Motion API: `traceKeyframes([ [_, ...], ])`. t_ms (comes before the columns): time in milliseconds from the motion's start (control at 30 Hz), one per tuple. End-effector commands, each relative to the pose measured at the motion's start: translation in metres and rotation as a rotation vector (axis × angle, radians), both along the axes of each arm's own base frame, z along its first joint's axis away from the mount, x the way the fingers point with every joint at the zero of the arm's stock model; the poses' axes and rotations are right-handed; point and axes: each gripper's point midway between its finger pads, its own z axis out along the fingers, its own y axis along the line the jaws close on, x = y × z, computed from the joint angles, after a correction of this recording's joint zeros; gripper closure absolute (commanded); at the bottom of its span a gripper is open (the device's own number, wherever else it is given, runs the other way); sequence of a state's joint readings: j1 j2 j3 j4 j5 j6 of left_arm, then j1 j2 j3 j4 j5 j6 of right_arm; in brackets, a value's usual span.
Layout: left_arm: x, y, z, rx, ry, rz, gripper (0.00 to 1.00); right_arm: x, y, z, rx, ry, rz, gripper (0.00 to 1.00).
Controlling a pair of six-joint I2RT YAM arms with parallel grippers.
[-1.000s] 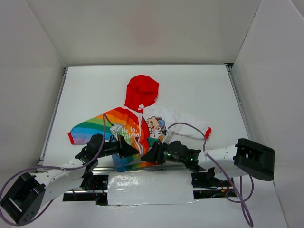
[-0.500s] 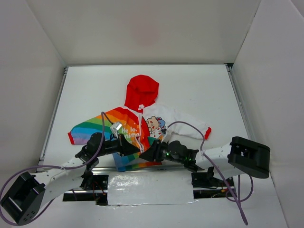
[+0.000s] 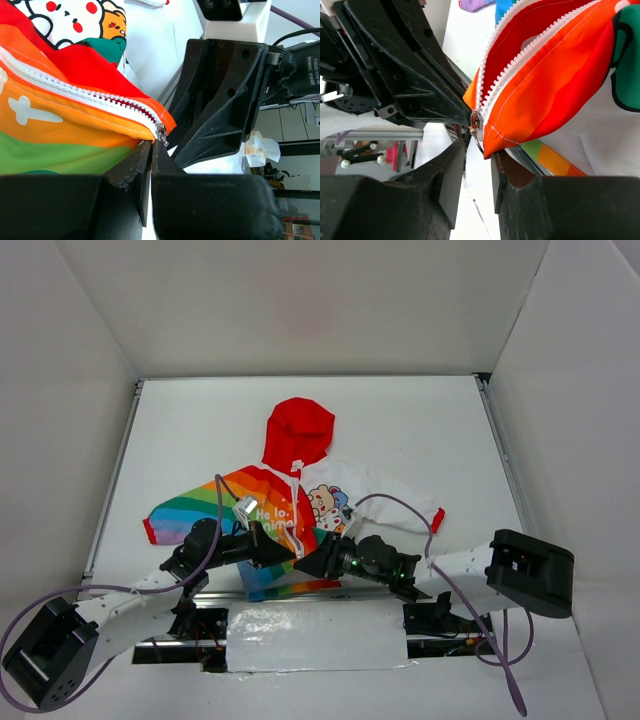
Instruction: Zip up the jacket
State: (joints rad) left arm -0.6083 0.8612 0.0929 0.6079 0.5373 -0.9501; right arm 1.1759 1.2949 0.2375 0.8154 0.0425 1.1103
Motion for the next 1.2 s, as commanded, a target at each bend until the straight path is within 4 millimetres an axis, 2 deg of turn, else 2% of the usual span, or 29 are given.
traceKeyframes([
  [0,0.001,-0.006,0.018,-0.046,-0.051,-0.025,1.0,0.0,0.004,0.027,0.092,-0.024,-0.009,0.65],
  [300,0.001,-0.006,0.017,-0.05,-0.058,-0.022,1.0,-0.004,0.0,0.023,0.091,0.033,-0.014,0.67],
  [600,0.001,-0.006,0.016,-0.049,-0.056,-0.024,1.0,-0.006,0.007,0.015,0.08,0.073,0.006,0.67],
  [733,0.001,-0.006,0.017,-0.052,-0.06,-0.024,1.0,-0.006,0.008,0.013,0.081,0.08,0.003,0.78],
  [1000,-0.001,-0.006,0.015,-0.053,-0.058,-0.029,1.0,-0.003,0.004,0.016,0.092,0.085,-0.024,0.89],
  [1100,-0.001,-0.006,0.016,-0.056,-0.062,-0.031,1.0,-0.002,0.003,0.017,0.102,0.091,-0.032,1.0],
  [1167,-0.002,-0.005,0.014,-0.052,-0.061,-0.03,1.0,-0.003,0.004,0.021,0.115,0.102,-0.028,1.0],
])
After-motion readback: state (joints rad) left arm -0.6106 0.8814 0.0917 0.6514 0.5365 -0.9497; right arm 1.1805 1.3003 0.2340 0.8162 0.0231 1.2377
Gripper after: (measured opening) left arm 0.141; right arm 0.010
